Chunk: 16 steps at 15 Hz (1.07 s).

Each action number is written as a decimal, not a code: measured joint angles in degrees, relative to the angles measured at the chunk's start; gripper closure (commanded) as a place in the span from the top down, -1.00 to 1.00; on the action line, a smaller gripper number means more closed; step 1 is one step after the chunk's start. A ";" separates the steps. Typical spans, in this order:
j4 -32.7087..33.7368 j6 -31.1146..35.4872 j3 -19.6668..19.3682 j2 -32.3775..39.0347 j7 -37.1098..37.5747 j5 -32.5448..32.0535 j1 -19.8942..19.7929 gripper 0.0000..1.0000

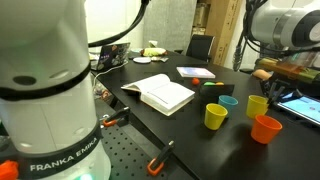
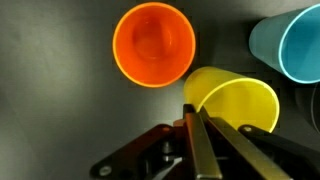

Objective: Unstack the cups

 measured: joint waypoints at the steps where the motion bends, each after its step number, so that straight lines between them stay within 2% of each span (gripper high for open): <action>1: 0.41 0.02 0.00 0.83 0.02 0.00 -0.19 -0.98; 7: 2.85 0.09 0.45 4.16 0.48 0.29 -0.75 -0.95; 8: 3.17 0.09 0.58 4.42 0.58 0.36 -0.75 -0.50; 10: 3.48 0.09 0.82 4.75 0.75 0.40 -0.75 -0.24; 16: 3.53 0.07 0.93 5.00 0.97 0.40 -0.75 0.68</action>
